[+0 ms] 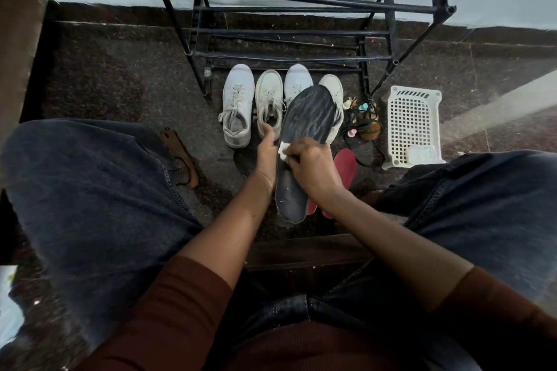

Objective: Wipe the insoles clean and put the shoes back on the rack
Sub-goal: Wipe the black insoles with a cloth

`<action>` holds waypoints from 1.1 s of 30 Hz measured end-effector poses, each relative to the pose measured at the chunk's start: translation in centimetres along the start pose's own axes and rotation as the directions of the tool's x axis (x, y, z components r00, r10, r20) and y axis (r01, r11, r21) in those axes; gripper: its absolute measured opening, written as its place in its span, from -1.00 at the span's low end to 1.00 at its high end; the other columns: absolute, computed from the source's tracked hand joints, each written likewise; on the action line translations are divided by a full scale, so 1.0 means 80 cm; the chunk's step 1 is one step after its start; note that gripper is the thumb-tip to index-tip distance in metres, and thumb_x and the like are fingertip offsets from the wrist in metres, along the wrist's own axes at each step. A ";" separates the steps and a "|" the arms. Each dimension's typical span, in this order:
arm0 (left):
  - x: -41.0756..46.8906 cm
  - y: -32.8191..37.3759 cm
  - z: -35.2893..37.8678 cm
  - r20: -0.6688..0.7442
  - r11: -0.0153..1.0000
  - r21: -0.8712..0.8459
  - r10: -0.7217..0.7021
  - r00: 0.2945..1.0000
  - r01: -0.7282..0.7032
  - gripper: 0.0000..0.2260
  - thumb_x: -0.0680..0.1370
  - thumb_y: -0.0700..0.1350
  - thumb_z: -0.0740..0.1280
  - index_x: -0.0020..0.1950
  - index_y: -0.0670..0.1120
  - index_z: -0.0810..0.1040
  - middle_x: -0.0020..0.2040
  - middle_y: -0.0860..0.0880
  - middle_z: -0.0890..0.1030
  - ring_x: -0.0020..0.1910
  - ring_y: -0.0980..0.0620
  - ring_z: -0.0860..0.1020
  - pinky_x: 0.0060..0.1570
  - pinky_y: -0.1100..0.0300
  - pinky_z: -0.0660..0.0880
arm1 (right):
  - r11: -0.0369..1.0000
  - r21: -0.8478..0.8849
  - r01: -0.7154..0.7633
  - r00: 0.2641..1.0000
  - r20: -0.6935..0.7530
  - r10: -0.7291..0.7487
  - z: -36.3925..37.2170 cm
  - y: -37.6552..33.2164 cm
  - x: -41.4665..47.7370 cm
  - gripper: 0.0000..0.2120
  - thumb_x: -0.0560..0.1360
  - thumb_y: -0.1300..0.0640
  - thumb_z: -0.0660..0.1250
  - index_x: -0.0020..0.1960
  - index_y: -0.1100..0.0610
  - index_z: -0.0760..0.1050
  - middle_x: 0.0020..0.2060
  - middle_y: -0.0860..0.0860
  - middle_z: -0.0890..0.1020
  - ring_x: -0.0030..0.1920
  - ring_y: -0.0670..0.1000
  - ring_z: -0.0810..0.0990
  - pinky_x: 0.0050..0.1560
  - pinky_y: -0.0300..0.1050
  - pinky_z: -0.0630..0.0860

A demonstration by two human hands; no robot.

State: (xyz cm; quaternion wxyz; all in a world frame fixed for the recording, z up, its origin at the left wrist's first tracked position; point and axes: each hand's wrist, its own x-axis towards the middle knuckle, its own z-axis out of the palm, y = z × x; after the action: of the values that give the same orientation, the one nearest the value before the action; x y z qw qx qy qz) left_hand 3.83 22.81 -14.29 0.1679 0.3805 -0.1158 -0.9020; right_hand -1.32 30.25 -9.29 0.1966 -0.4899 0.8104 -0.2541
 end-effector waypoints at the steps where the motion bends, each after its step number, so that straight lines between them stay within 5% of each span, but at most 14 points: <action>1: -0.003 -0.002 0.001 0.041 0.999 -0.025 -0.030 0.999 0.032 -0.35 0.62 0.24 -0.10 0.17 -0.27 0.50 -0.01 -0.19 0.59 0.02 -0.06 0.54 0.14 0.12 0.46 | 0.999 -0.035 -0.006 1.000 -0.010 0.005 -0.001 0.005 0.011 -0.83 0.40 0.41 0.32 -0.05 0.33 0.62 -0.09 0.22 0.64 -0.07 0.17 0.60 -0.02 -0.25 0.35; 4: -0.007 -0.010 0.006 0.180 0.986 -0.082 -0.128 0.975 0.144 -0.27 0.57 0.32 -0.08 -0.07 -0.22 0.66 -0.10 -0.19 0.65 -0.07 -0.08 0.64 -0.02 0.11 0.57 | 0.990 -0.107 -0.090 0.995 -0.041 0.086 -0.007 0.026 0.043 -0.80 0.45 0.38 0.28 0.03 0.32 0.60 0.00 0.25 0.61 0.00 0.20 0.57 0.04 -0.13 0.41; 7: -0.008 -0.014 0.007 0.230 0.982 -0.069 -0.156 0.961 0.176 -0.23 0.54 0.35 -0.09 -0.10 -0.21 0.69 -0.12 -0.18 0.67 -0.11 -0.09 0.66 -0.07 0.10 0.59 | 0.983 -0.091 -0.158 0.987 -0.056 0.153 -0.014 0.037 0.054 -0.79 0.47 0.35 0.29 0.06 0.30 0.60 0.03 0.24 0.61 0.03 0.18 0.57 0.06 -0.11 0.43; 15: 0.008 -0.006 -0.003 0.026 0.999 -0.023 -0.032 0.999 0.032 -0.40 0.64 0.17 -0.11 0.01 -0.25 0.54 -0.21 -0.13 0.68 -0.23 0.01 0.66 -0.13 0.22 0.58 | 1.000 -0.018 0.006 0.998 0.057 -0.005 0.002 0.004 -0.022 -0.83 0.37 0.41 0.34 -0.09 0.30 0.64 -0.08 0.17 0.66 -0.06 0.13 0.62 0.07 -0.21 0.42; 18: 0.004 -0.007 -0.002 0.076 0.999 0.005 -0.032 0.997 0.031 -0.30 0.64 0.18 -0.11 -0.15 -0.22 0.69 -0.22 -0.13 0.69 -0.22 0.01 0.67 -0.16 0.23 0.60 | 0.999 -0.033 0.002 0.999 0.050 0.000 0.000 0.008 -0.015 -0.85 0.39 0.40 0.33 -0.09 0.31 0.63 -0.09 0.19 0.64 -0.09 0.15 0.61 0.01 -0.12 0.47; 21: -0.002 -0.012 0.002 0.098 0.999 0.015 -0.051 0.994 0.050 -0.41 0.63 0.21 -0.04 0.04 -0.22 0.59 -0.12 -0.15 0.67 -0.11 -0.03 0.65 0.01 0.15 0.56 | 0.994 -0.103 -0.022 1.000 -0.006 0.021 -0.005 0.021 0.014 -0.85 0.44 0.39 0.29 -0.07 0.35 0.62 -0.11 0.24 0.61 -0.12 0.20 0.58 -0.10 0.00 0.47; 26: -0.005 -0.016 0.002 0.160 0.998 -0.039 -0.032 0.987 0.039 -0.43 0.64 0.16 0.00 -0.06 -0.19 0.69 -0.11 -0.17 0.67 -0.10 -0.06 0.66 -0.07 0.13 0.61 | 0.989 -0.111 -0.098 0.993 -0.070 0.091 -0.016 0.030 0.049 -0.79 0.45 0.40 0.25 0.01 0.34 0.61 -0.02 0.26 0.60 -0.03 0.22 0.57 0.01 -0.03 0.43; 33: 0.007 -0.004 -0.011 0.096 0.999 -0.036 0.040 0.995 -0.037 -0.38 0.64 0.17 -0.02 -0.16 -0.16 0.72 -0.12 -0.13 0.69 -0.12 -0.03 0.67 0.02 0.12 0.56 | 1.000 -0.008 0.015 0.999 0.029 -0.015 -0.002 0.000 -0.028 -0.86 0.39 0.41 0.33 -0.09 0.32 0.63 -0.12 0.19 0.63 -0.12 0.17 0.61 0.01 -0.13 0.44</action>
State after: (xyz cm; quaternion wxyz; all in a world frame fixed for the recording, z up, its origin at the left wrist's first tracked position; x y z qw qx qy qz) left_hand 4.02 22.85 -15.33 0.1859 0.3313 -0.1155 -0.9178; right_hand -0.41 32.32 -9.05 0.2044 -0.5003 0.8049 -0.2453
